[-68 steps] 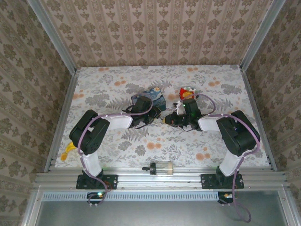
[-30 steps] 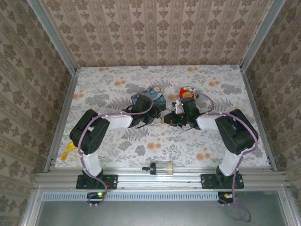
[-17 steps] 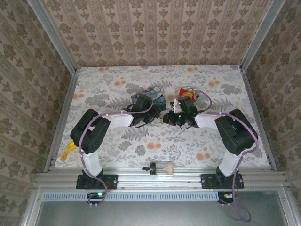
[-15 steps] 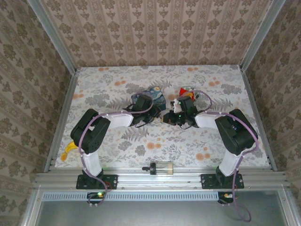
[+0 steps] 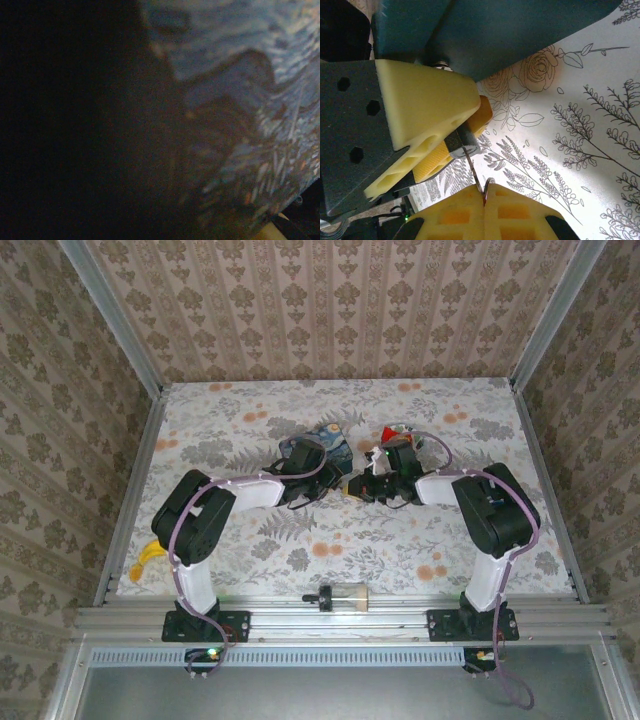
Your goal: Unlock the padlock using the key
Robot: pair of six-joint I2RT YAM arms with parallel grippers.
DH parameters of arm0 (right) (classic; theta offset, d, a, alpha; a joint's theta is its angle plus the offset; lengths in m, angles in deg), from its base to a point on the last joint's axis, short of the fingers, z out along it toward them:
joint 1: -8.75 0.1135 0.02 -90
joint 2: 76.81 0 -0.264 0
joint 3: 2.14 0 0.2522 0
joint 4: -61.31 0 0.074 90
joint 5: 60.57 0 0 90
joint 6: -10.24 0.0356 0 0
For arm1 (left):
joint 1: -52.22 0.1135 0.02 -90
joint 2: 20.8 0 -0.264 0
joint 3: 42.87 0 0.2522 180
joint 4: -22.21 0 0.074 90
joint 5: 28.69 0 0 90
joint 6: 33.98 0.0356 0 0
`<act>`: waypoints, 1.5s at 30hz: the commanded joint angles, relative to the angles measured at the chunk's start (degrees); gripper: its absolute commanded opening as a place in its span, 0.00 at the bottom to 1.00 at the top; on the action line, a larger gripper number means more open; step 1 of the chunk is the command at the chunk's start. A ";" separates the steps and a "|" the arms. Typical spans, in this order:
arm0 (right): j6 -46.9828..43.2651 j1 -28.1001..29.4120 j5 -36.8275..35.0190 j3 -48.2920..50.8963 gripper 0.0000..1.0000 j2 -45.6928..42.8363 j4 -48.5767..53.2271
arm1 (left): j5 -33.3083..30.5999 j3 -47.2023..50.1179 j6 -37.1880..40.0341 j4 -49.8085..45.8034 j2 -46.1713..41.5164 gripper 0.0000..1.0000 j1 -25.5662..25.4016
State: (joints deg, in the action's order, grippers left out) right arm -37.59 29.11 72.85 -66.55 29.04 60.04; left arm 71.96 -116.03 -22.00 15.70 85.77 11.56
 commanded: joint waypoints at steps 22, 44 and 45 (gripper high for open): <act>6.60 -1.00 0.28 -6.62 0.00 3.86 -15.77 | 11.32 -0.50 -2.11 -5.59 2.60 0.00 -3.15; -0.86 -1.20 7.45 -7.59 0.00 2.70 -20.31 | 14.02 -1.14 -1.65 -4.49 2.86 0.00 -3.37; -0.02 -1.20 7.06 -7.33 0.00 2.79 -21.38 | 14.04 -1.11 -1.64 -4.35 2.86 0.00 -3.37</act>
State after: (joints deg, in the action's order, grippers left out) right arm -39.88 27.17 82.14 -71.47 36.16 55.87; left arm 70.59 -117.12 -22.88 15.48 86.51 12.67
